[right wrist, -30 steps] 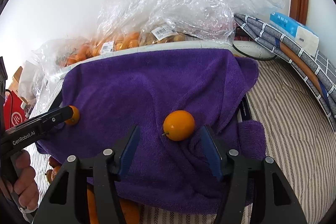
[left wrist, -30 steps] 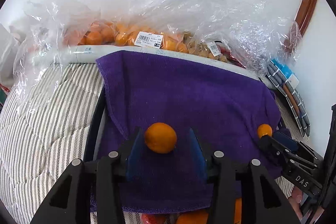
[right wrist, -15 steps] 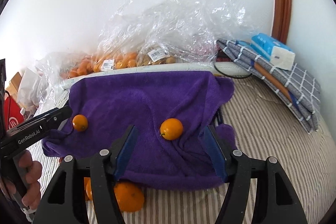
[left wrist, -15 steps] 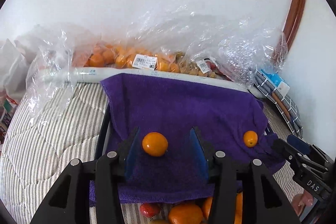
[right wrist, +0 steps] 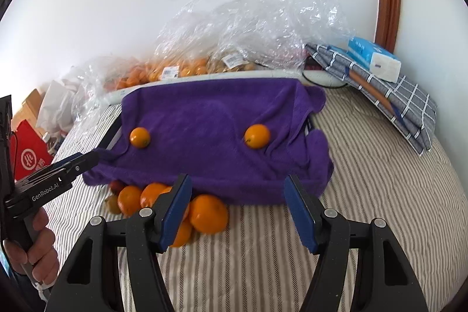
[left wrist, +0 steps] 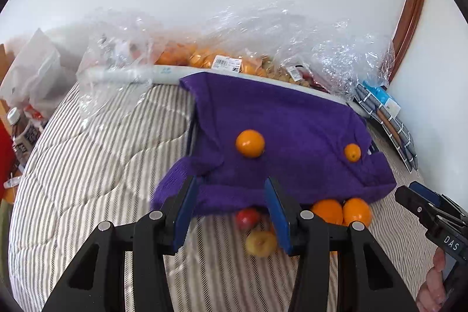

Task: Organize fruits
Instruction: 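Grasp a large orange with the right tool while the left tool returns to the pile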

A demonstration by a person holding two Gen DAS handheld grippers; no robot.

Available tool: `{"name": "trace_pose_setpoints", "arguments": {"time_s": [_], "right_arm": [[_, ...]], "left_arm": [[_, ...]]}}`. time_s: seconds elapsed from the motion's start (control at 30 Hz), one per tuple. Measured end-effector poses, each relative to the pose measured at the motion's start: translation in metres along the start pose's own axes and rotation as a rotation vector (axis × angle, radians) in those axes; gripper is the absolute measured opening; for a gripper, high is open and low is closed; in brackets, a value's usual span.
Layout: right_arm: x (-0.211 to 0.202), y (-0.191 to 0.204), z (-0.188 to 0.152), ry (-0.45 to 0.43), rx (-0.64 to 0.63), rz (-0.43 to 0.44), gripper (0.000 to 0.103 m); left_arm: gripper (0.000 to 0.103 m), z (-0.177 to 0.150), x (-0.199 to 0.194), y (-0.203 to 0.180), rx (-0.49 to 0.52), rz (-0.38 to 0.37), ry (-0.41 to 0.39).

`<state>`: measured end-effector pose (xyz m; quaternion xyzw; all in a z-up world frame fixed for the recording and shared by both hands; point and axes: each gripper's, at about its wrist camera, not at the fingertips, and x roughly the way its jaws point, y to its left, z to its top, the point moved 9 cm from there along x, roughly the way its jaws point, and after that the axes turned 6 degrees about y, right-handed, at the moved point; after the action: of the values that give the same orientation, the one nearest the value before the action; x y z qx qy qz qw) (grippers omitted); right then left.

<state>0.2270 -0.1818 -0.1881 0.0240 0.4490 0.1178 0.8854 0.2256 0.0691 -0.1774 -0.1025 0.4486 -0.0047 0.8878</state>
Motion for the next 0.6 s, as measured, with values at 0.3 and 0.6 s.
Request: {"name": "trace_pose_setpoints", "arguments": {"time_s": [0.3,0.6], "right_arm": [[0.000,0.023,-0.032,0.024,-0.035,0.021,0.065],[0.012,0.042,-0.058,0.058,-0.067,0.061,0.060]], "left_arm": [[0.046,-0.028,-0.009,0.027,-0.003,0.034,0.025],[0.046,-0.047,0.000,0.042,-0.026,0.010,0.055]]}}
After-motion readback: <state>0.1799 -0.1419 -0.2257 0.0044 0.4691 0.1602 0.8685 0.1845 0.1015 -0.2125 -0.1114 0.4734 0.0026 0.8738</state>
